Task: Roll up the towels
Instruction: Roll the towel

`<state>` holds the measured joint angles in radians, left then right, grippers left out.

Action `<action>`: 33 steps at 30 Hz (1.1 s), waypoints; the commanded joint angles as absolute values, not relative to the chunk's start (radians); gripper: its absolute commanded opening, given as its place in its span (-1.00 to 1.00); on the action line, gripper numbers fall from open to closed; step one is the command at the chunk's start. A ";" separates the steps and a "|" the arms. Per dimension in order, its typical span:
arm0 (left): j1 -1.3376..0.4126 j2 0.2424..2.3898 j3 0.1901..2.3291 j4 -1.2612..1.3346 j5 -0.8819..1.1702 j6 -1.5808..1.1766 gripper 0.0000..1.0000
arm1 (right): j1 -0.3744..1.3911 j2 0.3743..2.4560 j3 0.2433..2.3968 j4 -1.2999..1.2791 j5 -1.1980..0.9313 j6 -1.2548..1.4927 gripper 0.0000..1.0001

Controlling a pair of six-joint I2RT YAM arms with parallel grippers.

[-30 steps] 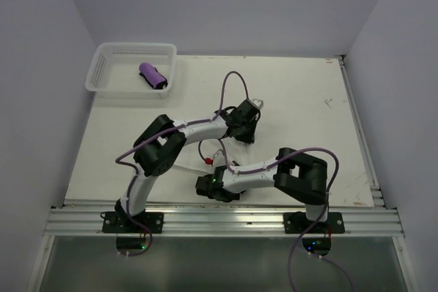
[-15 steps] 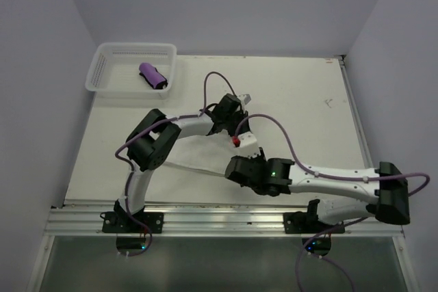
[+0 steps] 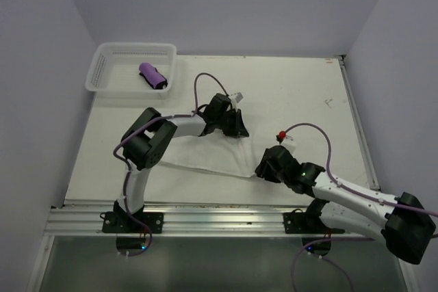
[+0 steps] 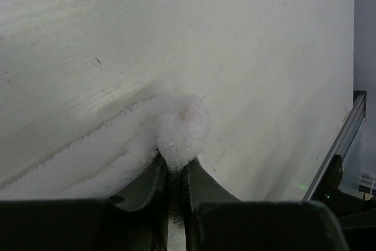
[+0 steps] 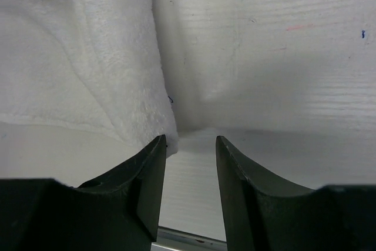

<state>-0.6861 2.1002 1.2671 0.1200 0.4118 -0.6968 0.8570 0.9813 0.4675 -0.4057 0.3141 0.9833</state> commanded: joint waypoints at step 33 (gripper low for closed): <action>-0.644 2.019 1.175 0.250 0.430 -0.781 -1.00 | 0.723 0.935 0.130 0.331 0.086 1.287 0.00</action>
